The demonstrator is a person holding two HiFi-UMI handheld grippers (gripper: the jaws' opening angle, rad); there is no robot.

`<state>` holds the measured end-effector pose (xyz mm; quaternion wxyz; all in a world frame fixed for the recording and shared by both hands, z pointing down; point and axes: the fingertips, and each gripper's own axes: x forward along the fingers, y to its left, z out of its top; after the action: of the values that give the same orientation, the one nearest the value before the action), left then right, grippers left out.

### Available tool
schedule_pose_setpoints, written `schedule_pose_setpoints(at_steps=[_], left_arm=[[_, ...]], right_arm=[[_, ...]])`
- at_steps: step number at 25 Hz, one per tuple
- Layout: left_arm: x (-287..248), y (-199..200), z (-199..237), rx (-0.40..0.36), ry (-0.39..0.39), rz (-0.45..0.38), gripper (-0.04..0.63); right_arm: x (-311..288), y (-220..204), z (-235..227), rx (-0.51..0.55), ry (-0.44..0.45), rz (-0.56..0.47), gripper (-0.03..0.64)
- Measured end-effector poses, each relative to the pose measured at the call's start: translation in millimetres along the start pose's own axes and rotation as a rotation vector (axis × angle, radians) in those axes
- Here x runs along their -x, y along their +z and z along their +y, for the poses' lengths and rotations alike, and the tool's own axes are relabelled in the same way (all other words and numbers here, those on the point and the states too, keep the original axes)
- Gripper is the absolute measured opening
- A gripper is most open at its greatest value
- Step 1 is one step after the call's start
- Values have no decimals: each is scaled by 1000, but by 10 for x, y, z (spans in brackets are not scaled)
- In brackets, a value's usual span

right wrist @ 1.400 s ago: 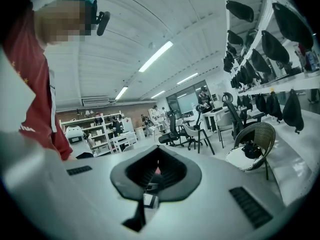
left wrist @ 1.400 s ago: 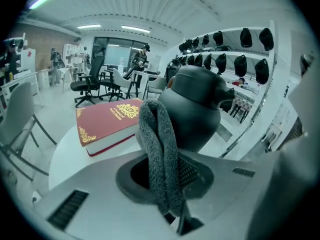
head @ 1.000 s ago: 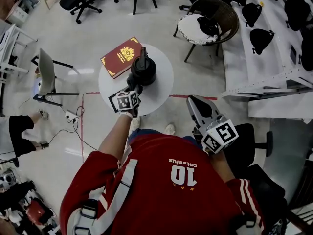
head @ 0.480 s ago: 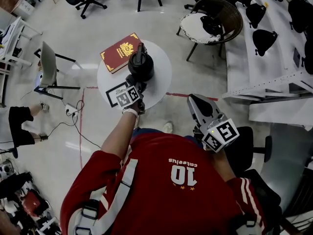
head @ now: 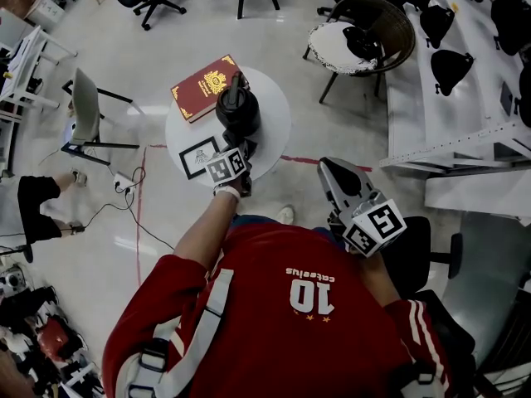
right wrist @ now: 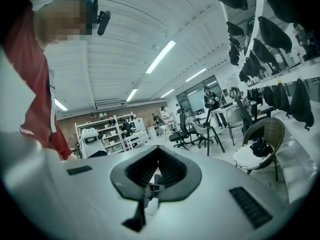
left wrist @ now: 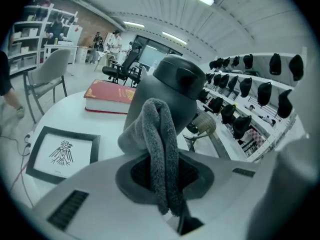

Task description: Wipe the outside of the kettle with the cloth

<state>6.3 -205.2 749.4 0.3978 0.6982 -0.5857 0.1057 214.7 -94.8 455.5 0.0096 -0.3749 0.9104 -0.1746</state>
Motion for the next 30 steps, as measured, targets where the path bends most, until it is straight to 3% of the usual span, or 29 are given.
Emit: schedule_pose_setpoints(at_steps=[16,21,30], left_arm=[[-169,-307,-629,-263,-150,140,49],[-222,-310,-797,-437,-178,185,49],[-254,-111,-1010,-706,-194,159,49]], right_arm=[[276,-2,-146,-20,-46,-31,15],[341,-22,-213,-35,-59,-40,15],[324,-91,-204,-46,-59,-32,15]])
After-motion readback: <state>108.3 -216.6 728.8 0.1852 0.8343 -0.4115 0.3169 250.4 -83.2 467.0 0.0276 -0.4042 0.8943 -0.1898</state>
